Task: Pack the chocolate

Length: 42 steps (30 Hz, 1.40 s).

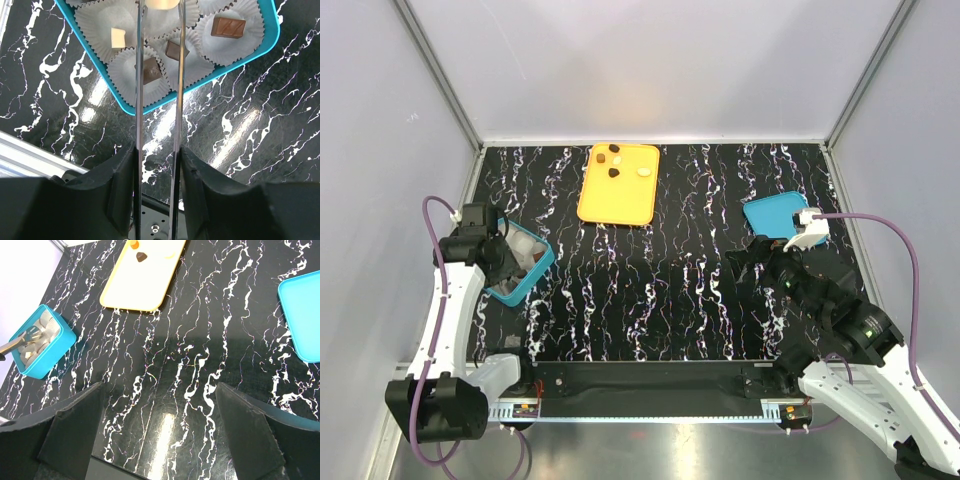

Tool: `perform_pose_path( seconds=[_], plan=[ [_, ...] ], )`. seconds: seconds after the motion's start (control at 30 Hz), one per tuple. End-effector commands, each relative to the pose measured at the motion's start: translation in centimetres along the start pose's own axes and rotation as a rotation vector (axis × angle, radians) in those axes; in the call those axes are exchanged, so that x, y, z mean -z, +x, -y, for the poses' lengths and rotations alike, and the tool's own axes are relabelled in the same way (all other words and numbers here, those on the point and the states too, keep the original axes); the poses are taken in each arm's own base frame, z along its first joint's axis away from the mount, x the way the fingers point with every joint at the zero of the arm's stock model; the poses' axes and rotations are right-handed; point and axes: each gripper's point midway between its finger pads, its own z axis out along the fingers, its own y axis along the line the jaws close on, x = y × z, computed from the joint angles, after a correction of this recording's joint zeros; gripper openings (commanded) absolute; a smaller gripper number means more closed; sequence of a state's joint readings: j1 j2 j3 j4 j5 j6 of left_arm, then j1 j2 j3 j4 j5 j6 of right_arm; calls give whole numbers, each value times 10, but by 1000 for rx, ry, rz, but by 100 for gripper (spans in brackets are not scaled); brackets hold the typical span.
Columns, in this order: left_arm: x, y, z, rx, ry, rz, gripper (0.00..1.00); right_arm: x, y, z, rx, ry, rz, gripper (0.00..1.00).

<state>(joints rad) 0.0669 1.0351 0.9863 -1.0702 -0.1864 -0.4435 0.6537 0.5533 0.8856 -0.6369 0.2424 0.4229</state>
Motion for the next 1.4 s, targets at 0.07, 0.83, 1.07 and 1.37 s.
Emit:
perform_pose_path(
  seconds=[0.07,0.83,1.07,1.37],
  plan=[
    [7,-7,-1,8,4,30,43,3,-3,-1,-8,-7,17,100],
    [90,-122,133,-183,333,293,46,-7,-2,-4,-12,9,-9,100],
    [66,-127,237,-409,407,325,48,-17,3,-3,-18,26,-31,100],
    [-10,-125,306,-527,395,273,51,-21,2,3,-8,70,-31,100]
  ],
)
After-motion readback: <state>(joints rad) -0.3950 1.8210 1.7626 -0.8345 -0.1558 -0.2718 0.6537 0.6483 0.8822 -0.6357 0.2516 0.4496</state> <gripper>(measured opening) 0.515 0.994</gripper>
